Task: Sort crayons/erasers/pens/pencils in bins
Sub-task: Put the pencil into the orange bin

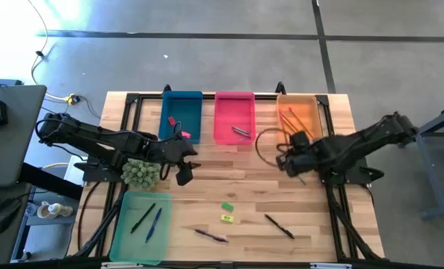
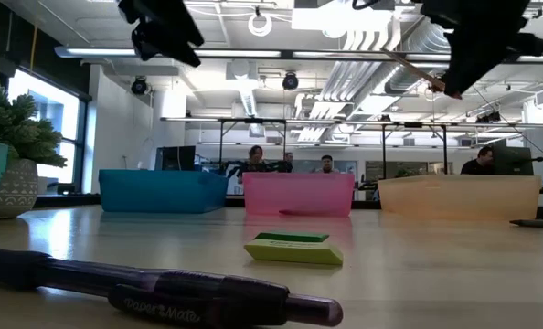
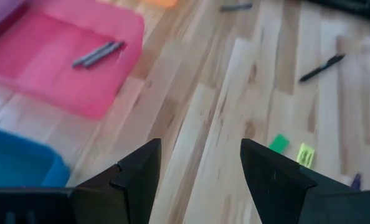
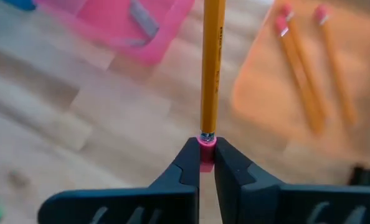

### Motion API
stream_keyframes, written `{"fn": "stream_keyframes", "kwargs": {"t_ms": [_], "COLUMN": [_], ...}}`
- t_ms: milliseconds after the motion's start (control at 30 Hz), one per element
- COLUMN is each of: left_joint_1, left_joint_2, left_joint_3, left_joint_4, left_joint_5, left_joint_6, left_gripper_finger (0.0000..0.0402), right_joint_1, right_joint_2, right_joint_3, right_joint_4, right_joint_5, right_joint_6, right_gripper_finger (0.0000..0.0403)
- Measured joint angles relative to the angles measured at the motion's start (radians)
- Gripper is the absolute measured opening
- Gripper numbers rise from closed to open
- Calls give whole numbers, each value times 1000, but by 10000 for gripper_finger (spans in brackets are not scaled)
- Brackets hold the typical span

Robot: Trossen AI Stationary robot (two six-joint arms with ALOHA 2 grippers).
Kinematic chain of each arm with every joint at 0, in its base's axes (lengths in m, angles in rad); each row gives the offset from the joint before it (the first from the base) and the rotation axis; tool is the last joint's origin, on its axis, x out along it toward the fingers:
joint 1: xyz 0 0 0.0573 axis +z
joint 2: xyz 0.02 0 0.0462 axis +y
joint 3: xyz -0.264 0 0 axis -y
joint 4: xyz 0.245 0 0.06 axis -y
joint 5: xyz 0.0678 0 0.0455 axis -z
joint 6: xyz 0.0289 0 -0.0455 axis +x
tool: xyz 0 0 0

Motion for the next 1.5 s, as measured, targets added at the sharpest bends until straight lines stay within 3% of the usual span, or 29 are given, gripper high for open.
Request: {"fn": "stream_keyframes", "kwargs": {"t_ms": [367,633,933,1167,1500], "left_joint_1": [0,27,77,75,52], "left_joint_2": [2,22,139,279,464], "left_joint_3": [0,1,131,238,336], "left_joint_4": [184,350,301,211,144], "left_joint_5": [-18,-38,-39,-6,104], "left_joint_6": [108,194,209,246,246], "left_gripper_finger": [207,207,207,207,207], "right_joint_1": [-417,-747,-1086,-1223,-1281], "right_joint_2": [-97,-85,5,145,324], "right_joint_3": [0,0,1,1,1], "right_joint_4": [-17,-18,-18,-17,-16], "right_joint_5": [-8,-187,-401,-450,-518], "right_joint_6": [-603,-954,-1217,-1373,-1461], "right_gripper_finger": [3,3,3,3,6]}}
